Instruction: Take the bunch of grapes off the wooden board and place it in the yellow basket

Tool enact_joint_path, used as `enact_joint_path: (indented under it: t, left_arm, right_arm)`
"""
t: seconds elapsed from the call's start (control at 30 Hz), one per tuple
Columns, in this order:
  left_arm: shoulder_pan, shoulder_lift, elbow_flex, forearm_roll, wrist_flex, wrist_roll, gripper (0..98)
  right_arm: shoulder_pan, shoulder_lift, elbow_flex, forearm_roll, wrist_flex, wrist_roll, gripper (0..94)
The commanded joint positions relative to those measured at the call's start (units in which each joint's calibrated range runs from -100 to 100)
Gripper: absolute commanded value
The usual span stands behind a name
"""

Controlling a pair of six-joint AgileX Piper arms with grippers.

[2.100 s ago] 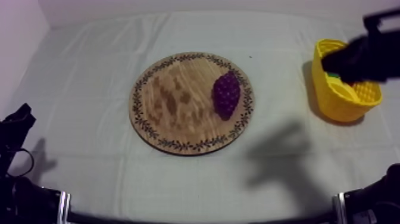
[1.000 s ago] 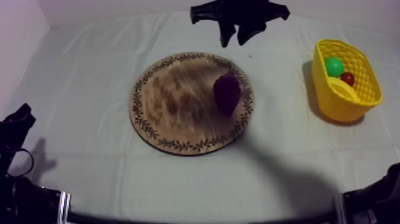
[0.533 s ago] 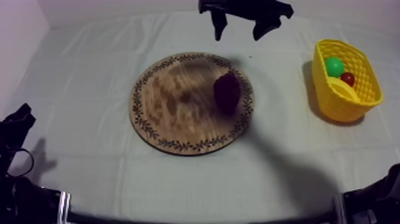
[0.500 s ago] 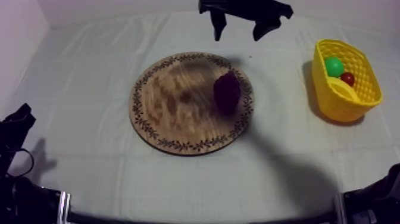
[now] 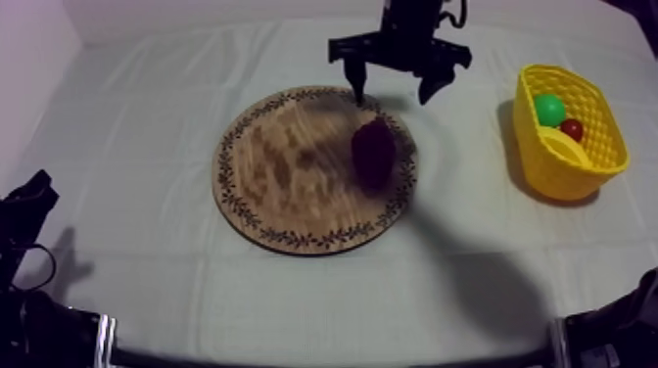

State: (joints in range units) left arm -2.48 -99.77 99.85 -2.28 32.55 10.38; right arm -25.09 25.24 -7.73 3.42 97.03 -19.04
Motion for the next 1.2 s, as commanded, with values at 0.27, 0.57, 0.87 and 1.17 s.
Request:
enact_joint_path:
  t: [0.27, 0.57, 0.87, 1.17]
  left_arm:
    - [-0.01, 0.03, 0.04, 0.01, 0.03, 0.0, 0.0]
    - [-0.01, 0.03, 0.04, 0.01, 0.03, 0.0, 0.0]
    - [-0.01, 0.03, 0.04, 0.01, 0.03, 0.0, 0.0]
    - [-0.01, 0.03, 0.04, 0.01, 0.03, 0.0, 0.0]
  right_arm:
    - [0.46, 3.98, 3.67, -0.95, -1.2, -1.75, 60.1]
    - [0.62, 8.5, 1.13, -2.67, -2.32, -2.19, 59.2]
    - [0.66, 13.24, -1.38, -3.86, -3.02, -2.21, 59.4]
    - [0.73, 16.33, -3.45, -4.78, -3.64, -2.07, 58.1]
